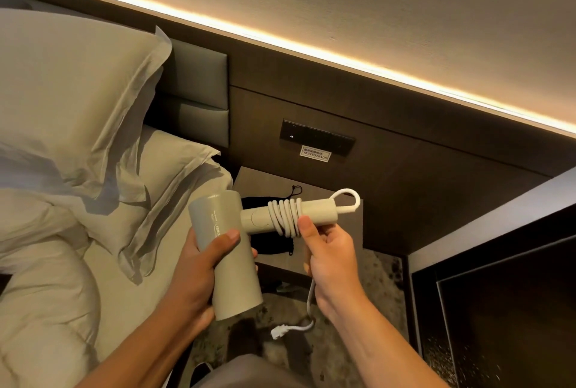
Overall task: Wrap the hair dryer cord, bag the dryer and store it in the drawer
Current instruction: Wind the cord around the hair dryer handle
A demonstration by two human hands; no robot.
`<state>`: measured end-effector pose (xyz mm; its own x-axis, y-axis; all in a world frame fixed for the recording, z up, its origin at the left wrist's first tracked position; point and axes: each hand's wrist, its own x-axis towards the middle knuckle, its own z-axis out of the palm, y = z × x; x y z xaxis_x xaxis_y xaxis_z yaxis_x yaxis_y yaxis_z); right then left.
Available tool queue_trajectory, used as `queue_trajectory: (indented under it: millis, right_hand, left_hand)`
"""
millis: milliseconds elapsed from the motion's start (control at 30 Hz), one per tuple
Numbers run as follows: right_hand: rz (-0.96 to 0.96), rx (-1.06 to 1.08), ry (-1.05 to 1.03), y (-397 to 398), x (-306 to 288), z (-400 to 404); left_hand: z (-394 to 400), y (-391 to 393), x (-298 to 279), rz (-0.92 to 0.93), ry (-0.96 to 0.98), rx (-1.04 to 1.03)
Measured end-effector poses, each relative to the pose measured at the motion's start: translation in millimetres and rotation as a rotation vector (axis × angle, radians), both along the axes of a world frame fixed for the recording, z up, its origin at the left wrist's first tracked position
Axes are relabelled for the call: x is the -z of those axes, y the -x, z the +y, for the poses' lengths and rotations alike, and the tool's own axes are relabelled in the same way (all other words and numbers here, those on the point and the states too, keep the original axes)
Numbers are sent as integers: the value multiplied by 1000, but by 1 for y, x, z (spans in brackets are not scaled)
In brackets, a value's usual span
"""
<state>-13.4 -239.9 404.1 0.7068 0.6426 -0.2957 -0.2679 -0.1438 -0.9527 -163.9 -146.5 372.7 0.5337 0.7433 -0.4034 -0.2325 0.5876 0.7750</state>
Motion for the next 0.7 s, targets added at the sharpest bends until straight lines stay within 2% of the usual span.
queue_trajectory:
  millis: [100,200,400,567,700]
  right_hand:
    - [-53,-14,5,-1,-1,3]
    - [-213,-27,102,3,2,4]
    - [-521,-242,281,5,1,9]
    - [-563,-305,427,2,5,6]
    - [-516,-427,401,8,12,-6]
  left_hand:
    - [-1,2,0,-28,-5,-24]
    - [-2,2,2,35,-77,-66]
    - [2,8,3,170,-247,-113]
    - [13,17,5,356,-526,-130]
    - [24,28,11,402,-528,-131]
